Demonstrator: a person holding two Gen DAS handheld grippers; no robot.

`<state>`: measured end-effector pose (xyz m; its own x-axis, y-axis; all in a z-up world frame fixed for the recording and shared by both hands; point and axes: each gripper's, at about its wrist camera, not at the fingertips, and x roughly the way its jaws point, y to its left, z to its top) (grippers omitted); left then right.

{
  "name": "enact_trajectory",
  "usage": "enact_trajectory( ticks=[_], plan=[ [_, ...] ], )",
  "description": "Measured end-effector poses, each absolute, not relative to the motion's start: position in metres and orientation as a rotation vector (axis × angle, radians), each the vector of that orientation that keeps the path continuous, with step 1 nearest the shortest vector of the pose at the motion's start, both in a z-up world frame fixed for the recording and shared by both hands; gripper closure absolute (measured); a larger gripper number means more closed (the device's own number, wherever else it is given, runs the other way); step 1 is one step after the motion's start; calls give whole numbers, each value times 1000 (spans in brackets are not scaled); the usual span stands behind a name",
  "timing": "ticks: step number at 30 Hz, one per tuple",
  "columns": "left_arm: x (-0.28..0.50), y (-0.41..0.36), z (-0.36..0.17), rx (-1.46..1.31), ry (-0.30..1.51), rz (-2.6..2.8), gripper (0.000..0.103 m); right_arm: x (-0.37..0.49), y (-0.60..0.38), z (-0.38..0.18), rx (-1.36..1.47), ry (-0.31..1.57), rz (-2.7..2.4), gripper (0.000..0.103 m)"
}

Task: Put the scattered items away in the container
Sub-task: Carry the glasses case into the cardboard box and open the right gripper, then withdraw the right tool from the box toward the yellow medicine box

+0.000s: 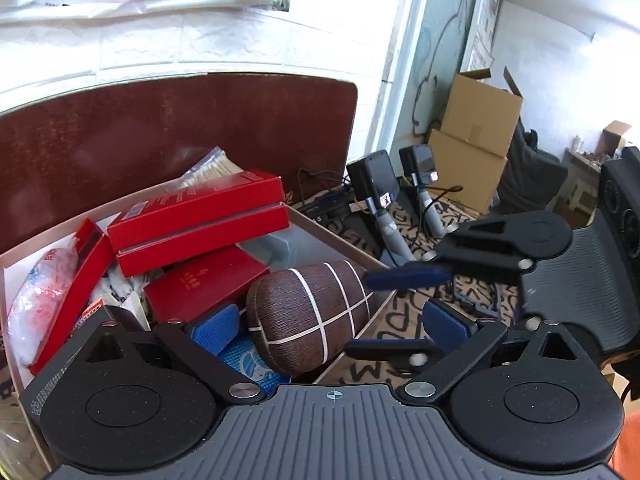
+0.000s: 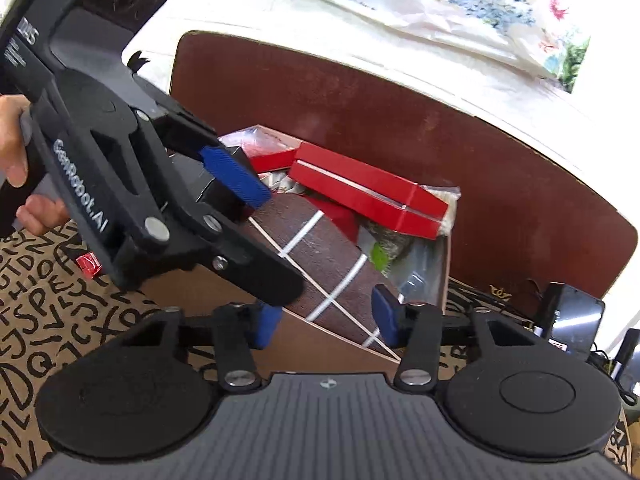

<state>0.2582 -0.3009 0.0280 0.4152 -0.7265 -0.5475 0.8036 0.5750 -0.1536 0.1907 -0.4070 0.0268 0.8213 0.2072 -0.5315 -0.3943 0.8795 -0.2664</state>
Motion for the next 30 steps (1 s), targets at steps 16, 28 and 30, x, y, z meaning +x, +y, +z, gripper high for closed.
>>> enact_trajectory(
  ticks=[16,28,30],
  plan=[
    [266,-298,16,83,688,-906,0,202,-397,20,-367,521,290,48],
    [168,-214,-7,-61,723,-827,0,124,-339,22,-429,436,352,3],
    [148,-194,-16,-92,735,-802,0,105,-323,15,-450,429,376,3]
  ],
)
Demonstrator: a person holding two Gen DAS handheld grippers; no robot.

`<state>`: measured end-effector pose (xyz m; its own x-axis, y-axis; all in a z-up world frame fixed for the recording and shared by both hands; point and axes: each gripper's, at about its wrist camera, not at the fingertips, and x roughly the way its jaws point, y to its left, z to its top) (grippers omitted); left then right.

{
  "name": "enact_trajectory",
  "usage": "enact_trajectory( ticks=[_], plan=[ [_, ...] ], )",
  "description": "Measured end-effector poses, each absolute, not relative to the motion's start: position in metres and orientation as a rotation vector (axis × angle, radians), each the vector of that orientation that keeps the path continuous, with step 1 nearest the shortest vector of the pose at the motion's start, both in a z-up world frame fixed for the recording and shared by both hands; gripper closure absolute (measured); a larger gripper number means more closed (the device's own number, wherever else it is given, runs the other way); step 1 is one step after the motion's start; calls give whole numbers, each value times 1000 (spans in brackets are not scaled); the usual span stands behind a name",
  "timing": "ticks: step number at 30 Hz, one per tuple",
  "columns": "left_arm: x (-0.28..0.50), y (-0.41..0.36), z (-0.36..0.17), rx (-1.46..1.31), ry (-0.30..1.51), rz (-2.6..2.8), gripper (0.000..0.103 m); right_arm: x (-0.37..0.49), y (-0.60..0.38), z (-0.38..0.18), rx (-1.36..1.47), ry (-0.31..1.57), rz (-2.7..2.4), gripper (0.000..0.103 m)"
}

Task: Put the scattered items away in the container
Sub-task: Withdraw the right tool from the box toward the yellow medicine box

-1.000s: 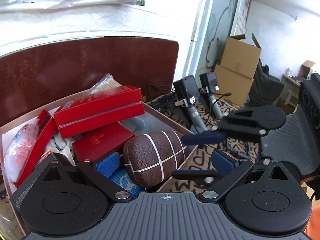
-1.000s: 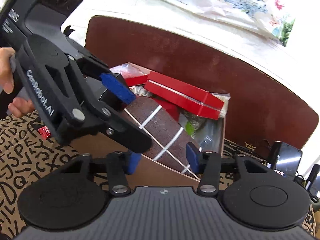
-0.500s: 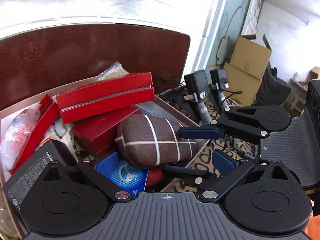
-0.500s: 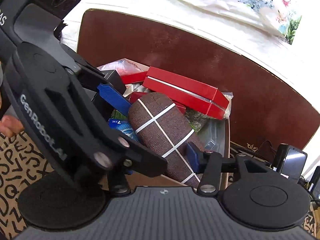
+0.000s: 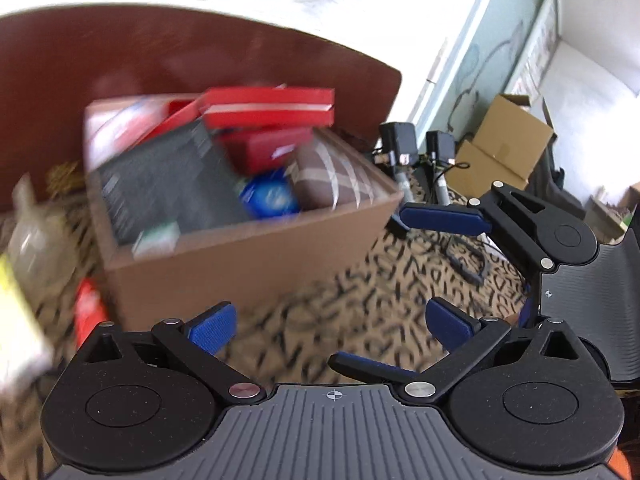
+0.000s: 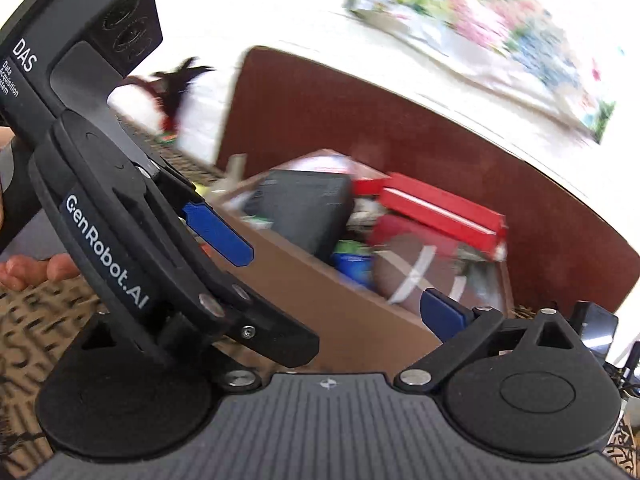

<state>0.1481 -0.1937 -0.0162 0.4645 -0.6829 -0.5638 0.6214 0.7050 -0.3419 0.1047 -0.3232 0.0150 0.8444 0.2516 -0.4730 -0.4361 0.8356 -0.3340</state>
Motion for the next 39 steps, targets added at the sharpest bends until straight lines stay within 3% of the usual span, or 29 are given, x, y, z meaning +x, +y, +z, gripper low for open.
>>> enact_trajectory(
  ticks=[16,39],
  plan=[
    [74,-21,-74,-333,814,-528,0,41,-185,-37,-147,579,503,1],
    [170,73,-97,-455,777,-339,0,143,-102,-62,-172,667,345,1]
  ],
)
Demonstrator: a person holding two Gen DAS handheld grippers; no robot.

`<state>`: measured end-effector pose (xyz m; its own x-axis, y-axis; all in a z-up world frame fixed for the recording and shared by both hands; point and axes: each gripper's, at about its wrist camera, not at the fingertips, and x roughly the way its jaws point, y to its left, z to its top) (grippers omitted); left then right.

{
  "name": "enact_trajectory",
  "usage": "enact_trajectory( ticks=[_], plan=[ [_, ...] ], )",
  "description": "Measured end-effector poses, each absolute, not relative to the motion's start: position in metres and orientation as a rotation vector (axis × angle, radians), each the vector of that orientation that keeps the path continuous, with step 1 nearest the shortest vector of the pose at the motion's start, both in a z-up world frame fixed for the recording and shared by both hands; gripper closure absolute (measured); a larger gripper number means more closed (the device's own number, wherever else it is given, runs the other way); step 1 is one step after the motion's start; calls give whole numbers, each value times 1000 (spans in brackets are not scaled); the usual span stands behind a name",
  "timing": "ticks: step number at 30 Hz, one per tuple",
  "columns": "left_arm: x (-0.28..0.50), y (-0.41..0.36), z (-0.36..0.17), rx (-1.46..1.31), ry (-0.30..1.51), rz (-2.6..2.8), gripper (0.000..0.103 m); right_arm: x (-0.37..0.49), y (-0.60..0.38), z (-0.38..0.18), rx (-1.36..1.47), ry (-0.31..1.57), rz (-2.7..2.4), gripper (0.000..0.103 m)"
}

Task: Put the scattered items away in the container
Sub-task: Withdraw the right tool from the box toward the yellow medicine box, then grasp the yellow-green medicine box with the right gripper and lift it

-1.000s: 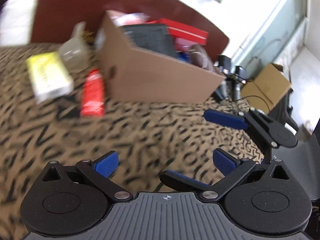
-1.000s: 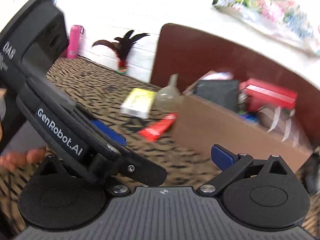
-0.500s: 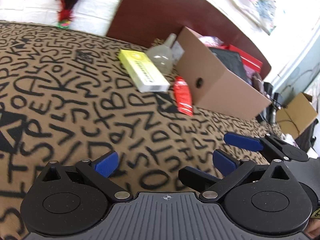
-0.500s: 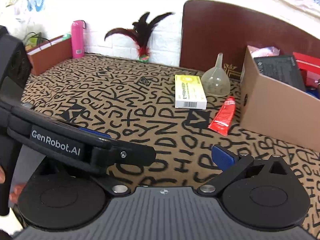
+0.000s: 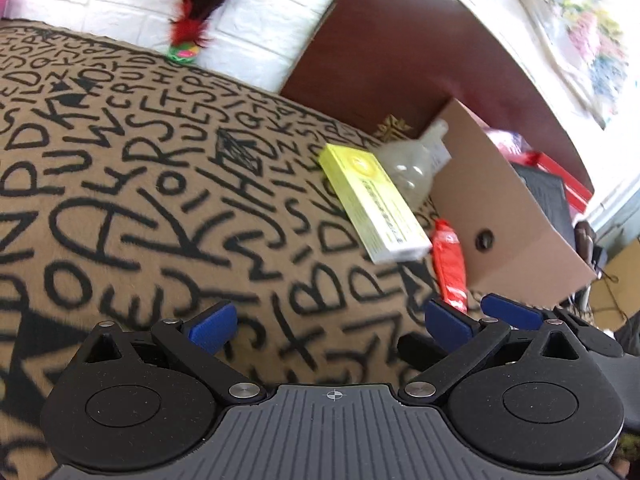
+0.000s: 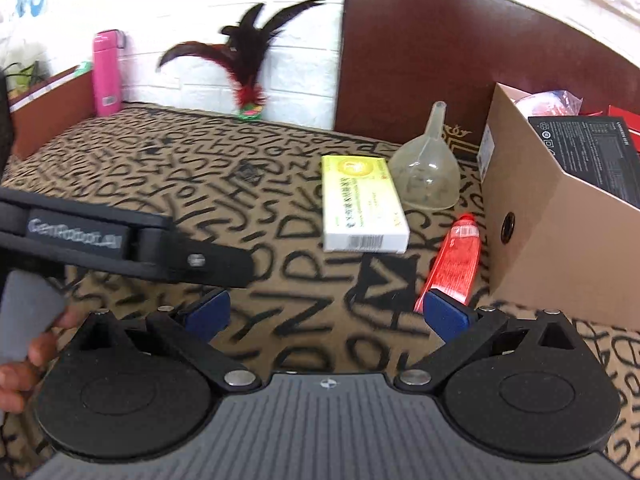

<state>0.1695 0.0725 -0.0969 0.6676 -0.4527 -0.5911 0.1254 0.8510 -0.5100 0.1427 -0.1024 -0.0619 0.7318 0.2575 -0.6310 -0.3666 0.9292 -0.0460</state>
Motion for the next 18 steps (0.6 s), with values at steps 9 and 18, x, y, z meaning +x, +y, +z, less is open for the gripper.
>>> enact_trajectory(
  ticks=[9,18],
  plan=[
    [197,79,-99,-375,699,-327,0,205,-95,-76,-178,653,321,2],
    [211,90,-101,-398,693,-363,0,241,-94,-89,-157,686,331,29]
  ],
)
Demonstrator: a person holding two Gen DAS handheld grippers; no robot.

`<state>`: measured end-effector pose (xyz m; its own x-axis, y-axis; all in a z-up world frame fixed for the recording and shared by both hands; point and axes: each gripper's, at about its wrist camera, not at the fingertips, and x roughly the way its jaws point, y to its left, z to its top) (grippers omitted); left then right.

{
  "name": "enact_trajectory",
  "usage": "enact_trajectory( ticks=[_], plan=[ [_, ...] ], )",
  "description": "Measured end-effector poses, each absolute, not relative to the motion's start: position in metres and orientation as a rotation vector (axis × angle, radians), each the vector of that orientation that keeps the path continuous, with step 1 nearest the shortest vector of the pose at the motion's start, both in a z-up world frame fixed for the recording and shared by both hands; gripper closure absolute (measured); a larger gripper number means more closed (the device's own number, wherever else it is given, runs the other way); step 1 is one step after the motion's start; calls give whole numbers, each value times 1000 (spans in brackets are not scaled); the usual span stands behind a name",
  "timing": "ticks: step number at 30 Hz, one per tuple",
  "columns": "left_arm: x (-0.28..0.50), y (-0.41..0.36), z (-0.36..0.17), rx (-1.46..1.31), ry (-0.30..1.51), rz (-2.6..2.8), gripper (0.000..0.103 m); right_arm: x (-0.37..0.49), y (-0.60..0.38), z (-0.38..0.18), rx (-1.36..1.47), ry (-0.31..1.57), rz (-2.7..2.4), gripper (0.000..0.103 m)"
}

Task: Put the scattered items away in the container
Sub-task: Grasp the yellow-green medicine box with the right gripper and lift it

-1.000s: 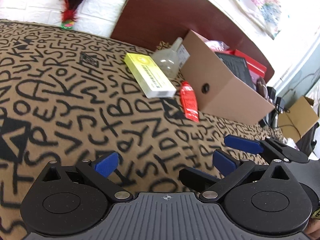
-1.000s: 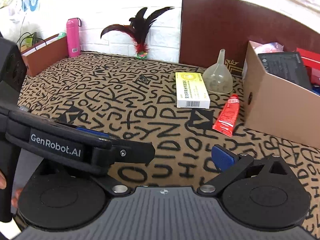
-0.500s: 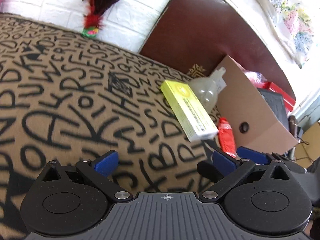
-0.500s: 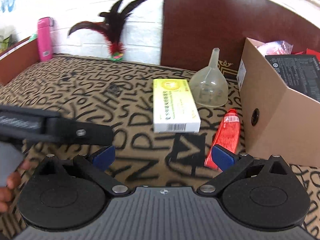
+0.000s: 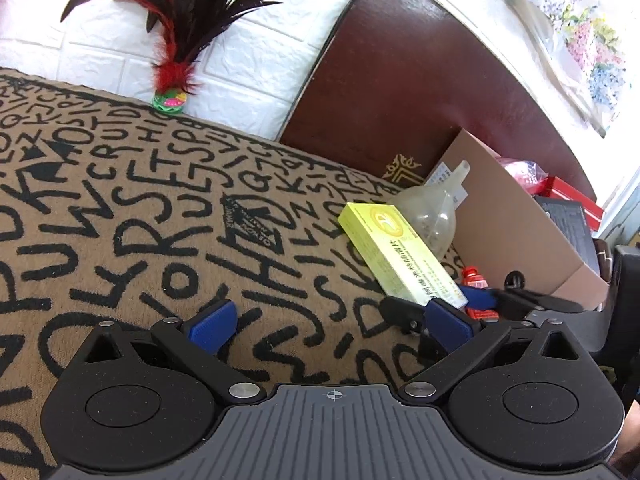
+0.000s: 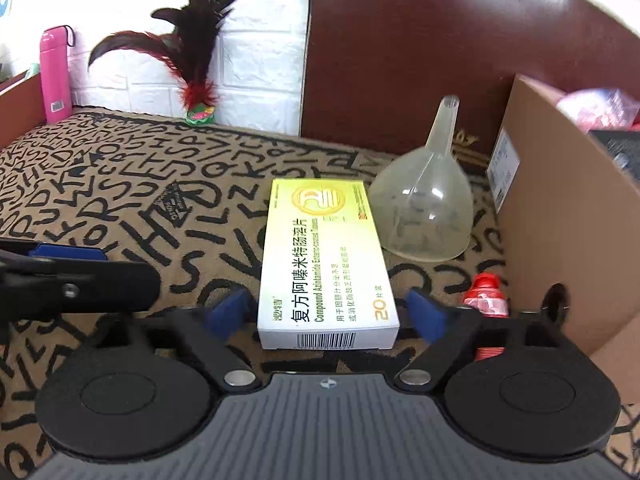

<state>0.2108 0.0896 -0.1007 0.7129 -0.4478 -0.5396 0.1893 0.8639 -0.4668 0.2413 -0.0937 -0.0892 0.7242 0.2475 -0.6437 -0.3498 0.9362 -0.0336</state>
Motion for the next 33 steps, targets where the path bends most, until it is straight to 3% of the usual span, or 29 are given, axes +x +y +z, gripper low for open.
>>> enact_trajectory(
  ticks=[1,13,21,29,31,33],
  plan=[
    [210,91,-101,-404,697,-370,0,241,-94,-89,-146,688,347,33],
    [151,86,-97,-311,805,-523,0,126,-105,-83,-403,663,838,33],
    [127,46,-95,-219,870,-621,13,69,-148,-76,-351,692,744,26],
    [144,36,-94,-225,905,-580,13,43,-155,-78,-292,702,640,26],
    [143,32,-94,-202,908,-574,17,44,-155,-79,-247,712,612,26],
    [140,28,-92,-193,926,-585,28,46,-157,-78,-200,718,589,27]
  ],
)
